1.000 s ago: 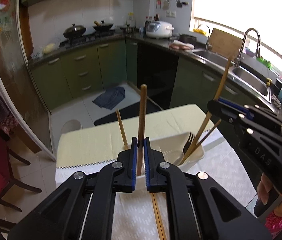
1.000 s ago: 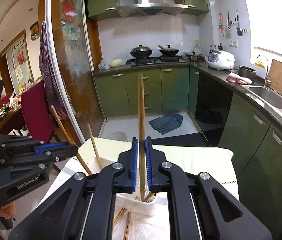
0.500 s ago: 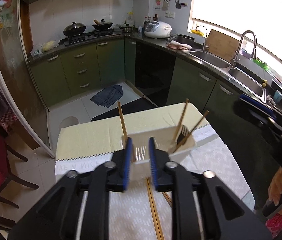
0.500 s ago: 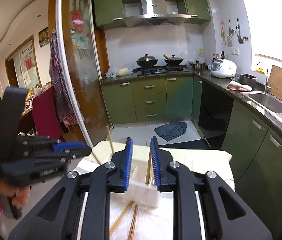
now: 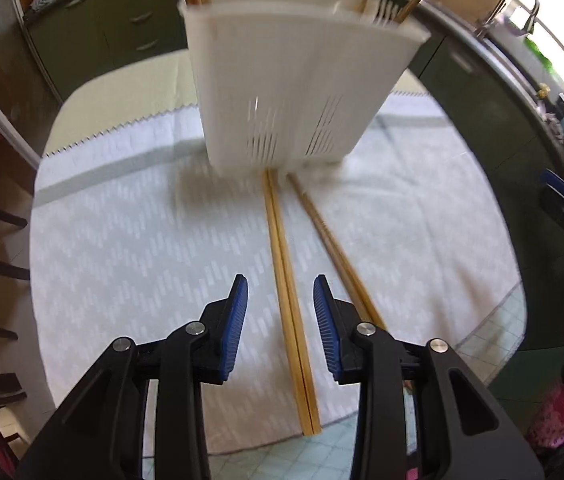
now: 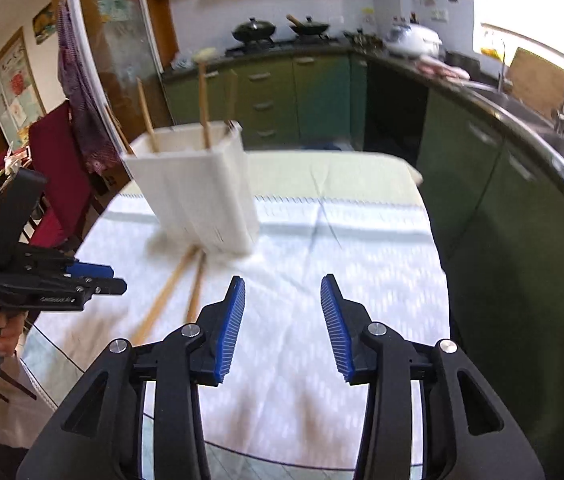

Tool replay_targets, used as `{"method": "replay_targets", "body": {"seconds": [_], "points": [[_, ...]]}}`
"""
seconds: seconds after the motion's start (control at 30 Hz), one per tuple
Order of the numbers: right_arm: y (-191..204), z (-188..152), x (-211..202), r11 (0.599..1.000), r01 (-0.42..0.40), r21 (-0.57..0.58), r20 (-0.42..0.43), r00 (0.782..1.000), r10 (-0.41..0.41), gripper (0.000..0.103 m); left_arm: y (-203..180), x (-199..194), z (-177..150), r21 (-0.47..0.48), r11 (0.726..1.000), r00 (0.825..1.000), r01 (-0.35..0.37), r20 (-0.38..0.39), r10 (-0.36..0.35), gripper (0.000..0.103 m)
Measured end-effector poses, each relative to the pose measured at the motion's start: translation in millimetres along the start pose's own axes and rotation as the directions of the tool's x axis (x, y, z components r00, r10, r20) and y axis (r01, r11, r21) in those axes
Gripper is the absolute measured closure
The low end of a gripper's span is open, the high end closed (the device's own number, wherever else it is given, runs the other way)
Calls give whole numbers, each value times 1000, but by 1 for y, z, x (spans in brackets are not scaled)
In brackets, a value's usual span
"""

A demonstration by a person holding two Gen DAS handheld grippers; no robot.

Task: Organize utensils
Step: 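Lower both open tools to the chopsticks lying beside the holder, then grasp a chopstick with the left tool while the right tool grasps another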

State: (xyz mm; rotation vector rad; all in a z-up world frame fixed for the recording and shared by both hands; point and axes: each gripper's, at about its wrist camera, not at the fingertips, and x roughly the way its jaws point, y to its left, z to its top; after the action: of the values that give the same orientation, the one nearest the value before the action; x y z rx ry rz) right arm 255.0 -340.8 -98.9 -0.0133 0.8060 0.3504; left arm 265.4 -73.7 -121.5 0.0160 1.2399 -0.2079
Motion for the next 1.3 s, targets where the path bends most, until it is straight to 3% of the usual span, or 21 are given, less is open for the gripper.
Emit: {"method": "replay_targets", "body": {"seconds": [0.17,0.37,1.2,1.23,1.3], "points": [[-10,-16,6,1000,-7,10,-23,1000,7,60,3,28,9,-3,1000,998,-27,-50,27,73],[-12,-9,15,1000,-22,11,-38,999,23,60,6,43,15,1,998,995,-57,-76,57,79],[-2,-9,22,997,-77,25,-59,995,79,60,-14,76,23,45,995,989,-88,-114,92,79],[1,-9,24,997,-80,18,-64,995,81,60,-16,77,22,51,994,988,-99,-111,104,80],[7,-9,28,996,-84,4,-73,994,84,60,-18,78,19,70,992,988,-105,-104,112,95]]}}
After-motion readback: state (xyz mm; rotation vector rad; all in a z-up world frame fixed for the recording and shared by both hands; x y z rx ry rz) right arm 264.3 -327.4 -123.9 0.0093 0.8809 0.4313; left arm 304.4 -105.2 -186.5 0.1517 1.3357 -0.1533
